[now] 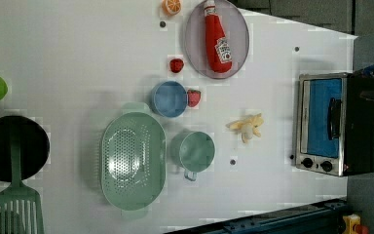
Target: Pick banana from table and place on oven.
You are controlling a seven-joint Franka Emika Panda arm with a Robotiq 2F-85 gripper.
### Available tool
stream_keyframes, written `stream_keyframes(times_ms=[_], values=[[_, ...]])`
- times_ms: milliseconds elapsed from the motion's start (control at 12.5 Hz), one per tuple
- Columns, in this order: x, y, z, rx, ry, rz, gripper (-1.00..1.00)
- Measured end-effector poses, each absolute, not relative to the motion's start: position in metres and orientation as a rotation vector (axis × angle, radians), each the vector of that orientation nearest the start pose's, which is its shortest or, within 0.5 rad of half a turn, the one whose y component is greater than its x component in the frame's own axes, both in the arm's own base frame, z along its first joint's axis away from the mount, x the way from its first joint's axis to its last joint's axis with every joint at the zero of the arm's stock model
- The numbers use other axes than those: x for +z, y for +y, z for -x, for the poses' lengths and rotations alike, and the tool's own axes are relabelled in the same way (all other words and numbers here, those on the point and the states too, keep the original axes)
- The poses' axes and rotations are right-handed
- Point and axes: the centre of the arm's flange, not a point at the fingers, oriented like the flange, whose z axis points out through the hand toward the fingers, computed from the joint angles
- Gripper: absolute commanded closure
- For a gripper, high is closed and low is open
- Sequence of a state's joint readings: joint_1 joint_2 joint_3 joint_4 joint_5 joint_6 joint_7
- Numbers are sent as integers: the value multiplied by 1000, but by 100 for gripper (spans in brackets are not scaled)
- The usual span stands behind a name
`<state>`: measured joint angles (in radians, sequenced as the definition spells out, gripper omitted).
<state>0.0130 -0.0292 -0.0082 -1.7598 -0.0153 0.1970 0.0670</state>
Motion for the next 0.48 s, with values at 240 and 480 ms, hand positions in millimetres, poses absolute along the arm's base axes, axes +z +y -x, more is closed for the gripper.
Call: stream_keyframes(times_ms=[240, 480], values=[[582, -8, -451, 195, 1355, 2882, -99], [671, -10, -402, -83, 1333, 2818, -100]])
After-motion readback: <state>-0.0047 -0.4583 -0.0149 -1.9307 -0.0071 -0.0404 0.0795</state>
